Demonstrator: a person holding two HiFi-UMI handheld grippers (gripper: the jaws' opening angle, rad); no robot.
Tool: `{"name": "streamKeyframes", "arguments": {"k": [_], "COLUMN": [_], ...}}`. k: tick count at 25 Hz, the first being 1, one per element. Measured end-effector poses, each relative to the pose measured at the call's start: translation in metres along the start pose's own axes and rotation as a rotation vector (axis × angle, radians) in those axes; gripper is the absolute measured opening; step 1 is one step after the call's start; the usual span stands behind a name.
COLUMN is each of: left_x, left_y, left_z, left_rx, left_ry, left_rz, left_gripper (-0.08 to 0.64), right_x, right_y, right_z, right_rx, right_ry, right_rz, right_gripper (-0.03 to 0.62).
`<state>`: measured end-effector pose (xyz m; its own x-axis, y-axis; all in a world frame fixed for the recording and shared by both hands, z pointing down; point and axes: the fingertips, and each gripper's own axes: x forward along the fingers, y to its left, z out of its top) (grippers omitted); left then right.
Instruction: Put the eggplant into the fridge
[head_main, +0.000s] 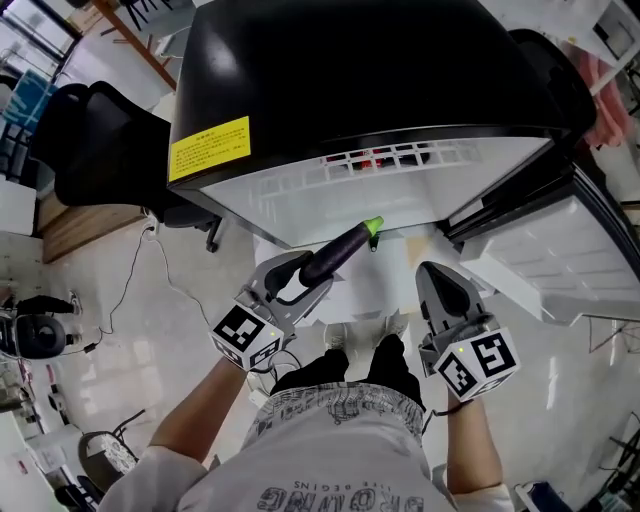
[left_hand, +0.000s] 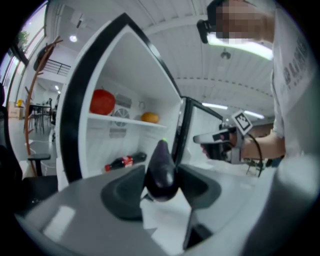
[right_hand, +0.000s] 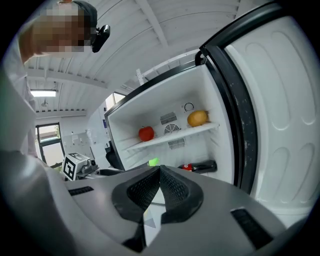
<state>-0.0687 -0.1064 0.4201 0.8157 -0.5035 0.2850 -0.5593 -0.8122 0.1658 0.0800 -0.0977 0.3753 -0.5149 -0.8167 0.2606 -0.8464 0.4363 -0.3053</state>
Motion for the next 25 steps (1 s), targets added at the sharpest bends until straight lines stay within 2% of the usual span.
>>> {"name": "streamKeyframes", "arguments": {"k": [14,21,25], "left_x": [0.077,0.114,0.129], "left_y": [0.026,0.036,0.045], "left_z": [-0.014,-0.027,-0.040], "left_rx": [0.130,0.194,0.204], "left_ry": [0.142,0.198,0.238], "left_rz": [0.050,0.039,0.036], "left_gripper": [0.209,0.209,0.209], "right_x": [0.016,0.021,0.023], "right_y": [-0.047,-0.063,-0.068], "right_z": [-0.003,-0.010,-0.015], "right_rx": [0.017,0.023,0.028], "right_ry": [0.043,0.070,0.084], "right_rz": [0.101,0.127,0.134], "right_gripper": [0.002,0.002,0.002]}}
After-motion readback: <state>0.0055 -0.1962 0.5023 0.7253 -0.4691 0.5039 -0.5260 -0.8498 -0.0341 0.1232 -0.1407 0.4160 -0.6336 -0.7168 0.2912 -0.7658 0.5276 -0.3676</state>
